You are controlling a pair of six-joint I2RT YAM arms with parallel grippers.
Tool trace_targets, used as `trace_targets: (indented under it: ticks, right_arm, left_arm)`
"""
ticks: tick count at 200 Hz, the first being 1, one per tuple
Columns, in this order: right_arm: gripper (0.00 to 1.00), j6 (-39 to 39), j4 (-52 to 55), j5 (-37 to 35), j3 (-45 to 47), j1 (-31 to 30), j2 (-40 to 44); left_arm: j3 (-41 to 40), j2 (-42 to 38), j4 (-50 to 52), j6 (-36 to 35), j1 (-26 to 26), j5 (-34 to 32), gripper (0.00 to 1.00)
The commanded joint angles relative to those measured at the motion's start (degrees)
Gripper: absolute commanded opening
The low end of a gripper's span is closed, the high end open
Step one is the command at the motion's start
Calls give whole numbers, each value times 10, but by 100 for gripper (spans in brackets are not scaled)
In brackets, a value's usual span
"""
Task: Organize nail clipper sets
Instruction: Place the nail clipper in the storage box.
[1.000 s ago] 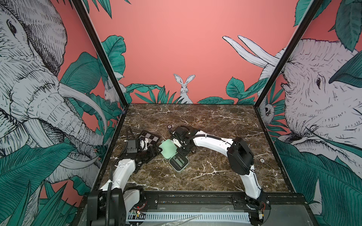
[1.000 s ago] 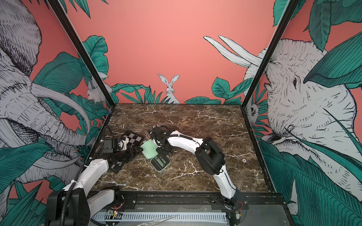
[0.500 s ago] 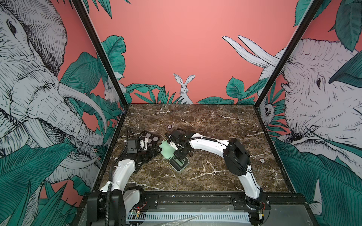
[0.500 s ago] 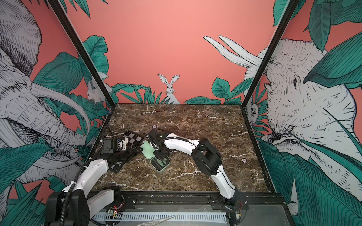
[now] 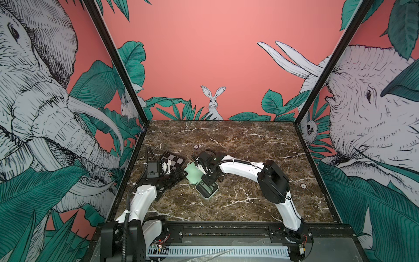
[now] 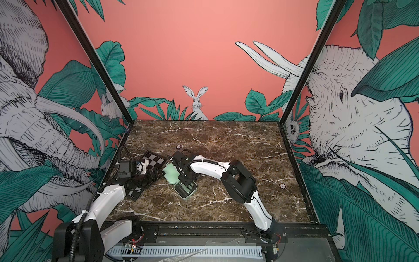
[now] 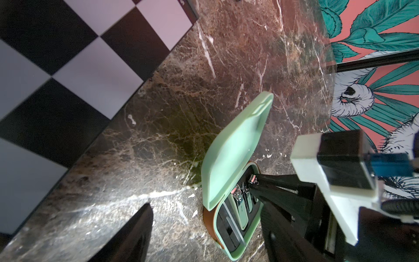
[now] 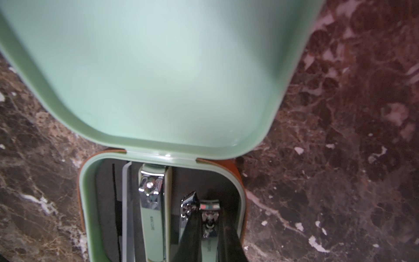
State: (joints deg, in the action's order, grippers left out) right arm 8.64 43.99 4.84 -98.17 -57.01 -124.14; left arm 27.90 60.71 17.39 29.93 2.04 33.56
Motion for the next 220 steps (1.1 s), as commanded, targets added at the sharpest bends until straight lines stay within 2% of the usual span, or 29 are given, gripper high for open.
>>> trace_targets:
  ticks: [1,121,220]
  right_arm:
    - [10,5,-1,-8,7,-3,-7]
    - [14,18,-24,-6,35,-1,-13]
    - [31,22,-17,-10,29,-1,23]
  left_arm:
    - [-10,-4,0,-6,2,2,77]
    - [-8,-4,0,-6,2,2,77]
    - [-8,-4,0,-6,3,3,77]
